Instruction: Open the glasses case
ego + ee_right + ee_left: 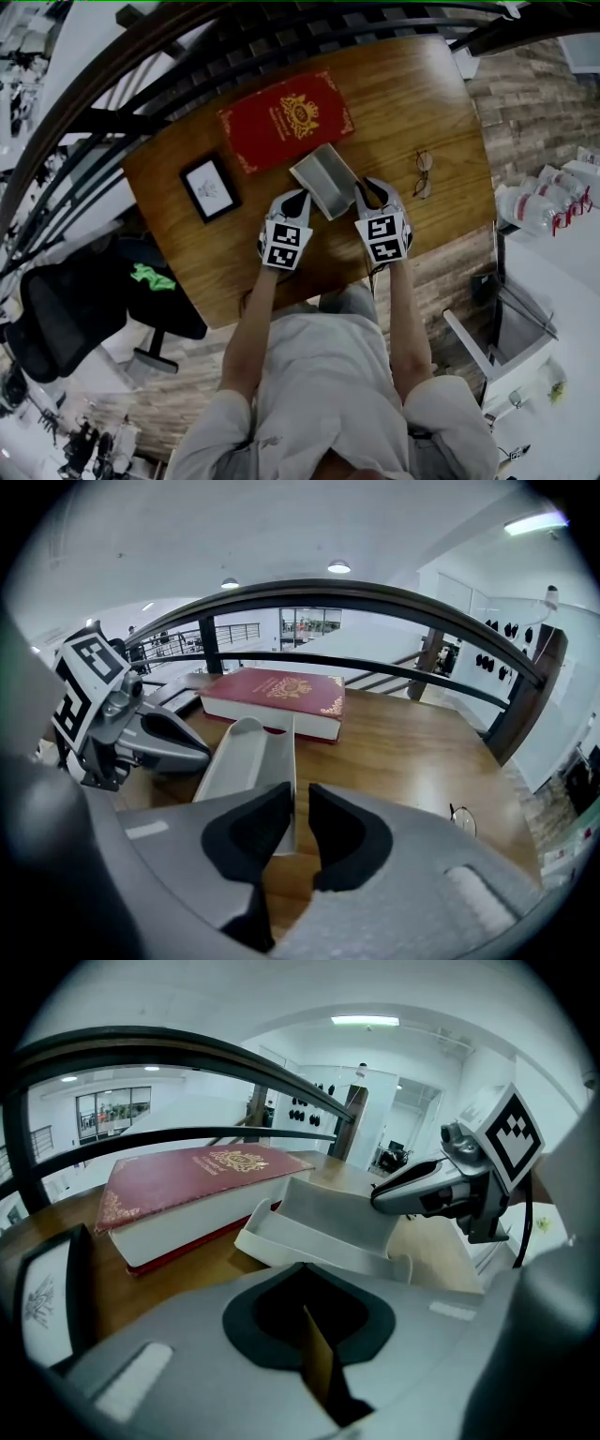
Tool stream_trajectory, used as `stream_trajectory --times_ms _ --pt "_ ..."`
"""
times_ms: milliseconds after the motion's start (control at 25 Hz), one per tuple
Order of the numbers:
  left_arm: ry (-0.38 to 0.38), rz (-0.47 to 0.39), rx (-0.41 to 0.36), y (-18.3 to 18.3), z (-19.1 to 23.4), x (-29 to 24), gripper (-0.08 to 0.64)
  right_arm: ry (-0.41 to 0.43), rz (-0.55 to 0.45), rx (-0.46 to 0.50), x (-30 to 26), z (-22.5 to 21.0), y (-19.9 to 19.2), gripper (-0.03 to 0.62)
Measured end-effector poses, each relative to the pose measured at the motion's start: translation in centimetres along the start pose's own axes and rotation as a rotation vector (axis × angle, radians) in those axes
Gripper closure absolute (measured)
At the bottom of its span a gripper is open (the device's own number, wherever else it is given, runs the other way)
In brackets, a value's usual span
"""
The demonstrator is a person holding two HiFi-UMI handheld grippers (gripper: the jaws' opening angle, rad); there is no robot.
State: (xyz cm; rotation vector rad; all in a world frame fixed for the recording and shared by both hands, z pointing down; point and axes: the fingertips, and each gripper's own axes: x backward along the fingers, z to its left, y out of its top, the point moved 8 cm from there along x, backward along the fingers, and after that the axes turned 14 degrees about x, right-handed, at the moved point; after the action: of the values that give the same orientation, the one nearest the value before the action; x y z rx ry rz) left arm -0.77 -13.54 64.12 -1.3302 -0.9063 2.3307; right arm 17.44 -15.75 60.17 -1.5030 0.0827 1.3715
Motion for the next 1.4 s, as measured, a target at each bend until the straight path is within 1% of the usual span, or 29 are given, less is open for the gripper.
stream_trajectory --times_ms 160,280,360,480,600,1000,1160,1400 --pt "-0.003 -0.015 -0.007 0.3 0.0 0.4 0.54 -0.014 -0.005 0.007 0.7 0.3 0.1 0.526" --pt "-0.006 -0.041 -0.019 0.9 0.0 1.1 0.54 -0.031 -0.017 0.006 1.5 0.7 0.2 0.528" --pt "-0.008 -0.068 -0.026 1.4 -0.1 1.7 0.54 -0.046 -0.047 0.004 2.2 1.0 0.5 0.529" --pt "-0.009 -0.116 -0.035 2.2 -0.3 3.0 0.54 -0.079 -0.099 -0.002 3.6 1.4 1.0 0.566" --pt "-0.014 -0.164 -0.041 2.8 -0.5 4.4 0.54 -0.111 -0.15 -0.01 5.0 2.0 1.5 0.587" --pt "-0.061 -0.308 -0.089 5.0 -2.4 10.0 0.54 -0.203 -0.297 -0.033 10.6 4.4 3.9 0.589" --pt "-0.087 -0.344 -0.115 5.4 -3.6 12.0 0.54 -0.234 -0.321 -0.034 12.6 5.4 4.5 0.591" --pt "-0.119 -0.374 -0.148 5.4 -4.9 13.9 0.54 -0.275 -0.34 -0.043 14.9 6.5 4.8 0.589"
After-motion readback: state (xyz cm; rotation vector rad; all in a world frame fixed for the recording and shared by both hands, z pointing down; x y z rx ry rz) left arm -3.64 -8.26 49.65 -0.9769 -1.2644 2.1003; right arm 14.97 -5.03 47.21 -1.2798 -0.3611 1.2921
